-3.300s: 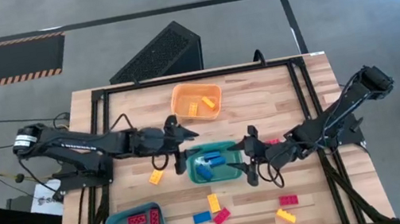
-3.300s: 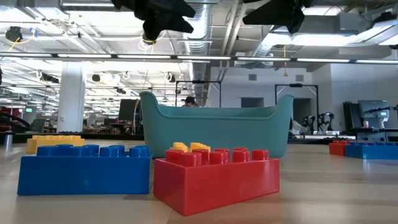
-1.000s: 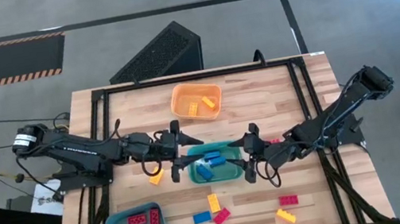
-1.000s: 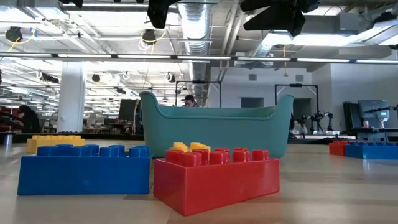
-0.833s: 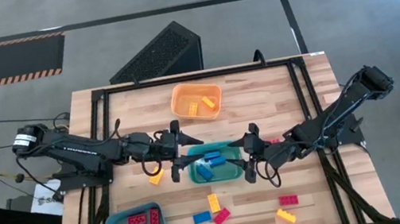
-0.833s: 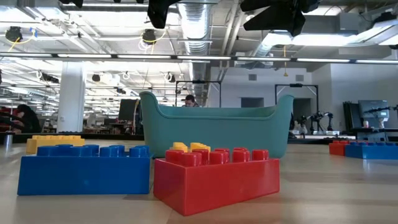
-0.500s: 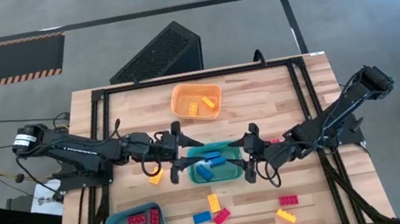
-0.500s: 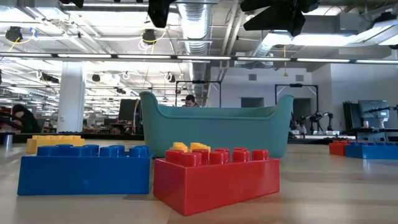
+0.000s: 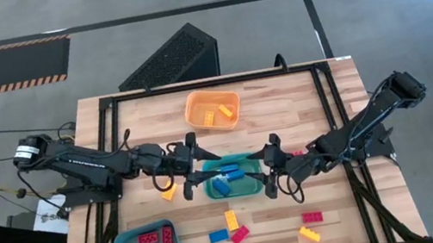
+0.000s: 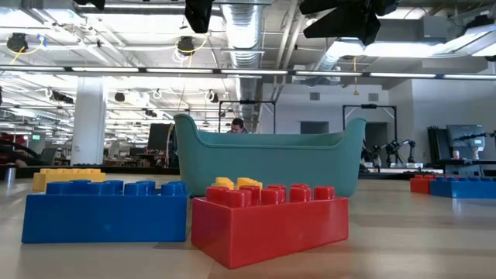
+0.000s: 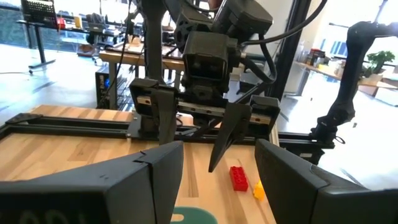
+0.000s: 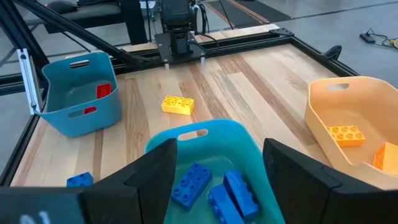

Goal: Sort & place blocks by color
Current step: Put the red game piece into the blue bin

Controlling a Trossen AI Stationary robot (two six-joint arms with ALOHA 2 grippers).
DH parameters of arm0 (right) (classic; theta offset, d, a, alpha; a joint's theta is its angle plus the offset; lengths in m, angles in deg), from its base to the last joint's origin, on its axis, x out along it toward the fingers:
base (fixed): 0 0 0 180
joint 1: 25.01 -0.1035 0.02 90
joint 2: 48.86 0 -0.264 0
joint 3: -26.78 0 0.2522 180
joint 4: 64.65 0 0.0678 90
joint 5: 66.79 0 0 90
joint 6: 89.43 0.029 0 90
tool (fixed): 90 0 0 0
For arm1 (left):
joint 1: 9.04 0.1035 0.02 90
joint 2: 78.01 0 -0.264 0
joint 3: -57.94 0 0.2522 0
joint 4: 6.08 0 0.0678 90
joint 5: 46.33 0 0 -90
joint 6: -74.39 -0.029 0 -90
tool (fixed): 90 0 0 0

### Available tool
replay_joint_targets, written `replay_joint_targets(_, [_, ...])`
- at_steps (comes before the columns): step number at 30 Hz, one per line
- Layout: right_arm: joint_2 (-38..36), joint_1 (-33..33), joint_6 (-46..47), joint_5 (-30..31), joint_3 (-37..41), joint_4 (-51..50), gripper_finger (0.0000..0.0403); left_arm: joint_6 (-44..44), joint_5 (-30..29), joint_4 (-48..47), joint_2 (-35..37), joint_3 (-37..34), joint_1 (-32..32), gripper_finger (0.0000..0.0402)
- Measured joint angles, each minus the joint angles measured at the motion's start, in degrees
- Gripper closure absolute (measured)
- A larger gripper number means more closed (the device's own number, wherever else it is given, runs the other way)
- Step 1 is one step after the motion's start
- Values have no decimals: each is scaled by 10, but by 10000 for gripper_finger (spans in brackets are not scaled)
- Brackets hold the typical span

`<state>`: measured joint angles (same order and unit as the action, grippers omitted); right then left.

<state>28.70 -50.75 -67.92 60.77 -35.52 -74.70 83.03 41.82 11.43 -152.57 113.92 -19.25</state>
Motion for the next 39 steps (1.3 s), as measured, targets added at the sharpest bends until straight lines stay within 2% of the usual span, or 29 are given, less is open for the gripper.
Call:
replay_joint_targets(6, [0, -2, -1, 0, 0, -14, 143, -20, 0, -13, 40, 0, -1, 217])
replay_joint_targets(10, [0, -2, -1, 0, 0, -16, 143, -60, -48, -44, 84, -14, -11, 217])
replay_joint_targets(17, [0, 13, 0, -1, 0, -17, 143, -53, -72, 101, 140, -129, -14, 217])
replay_joint_targets(21, [0, 26, 4, -2, 0, -16, 143, -28, -80, 138, 151, -165, -14, 217])
replay_joint_targets(39, [0, 54, 11, -25, 0, -16, 143, -35, -80, 117, 150, -167, -14, 217])
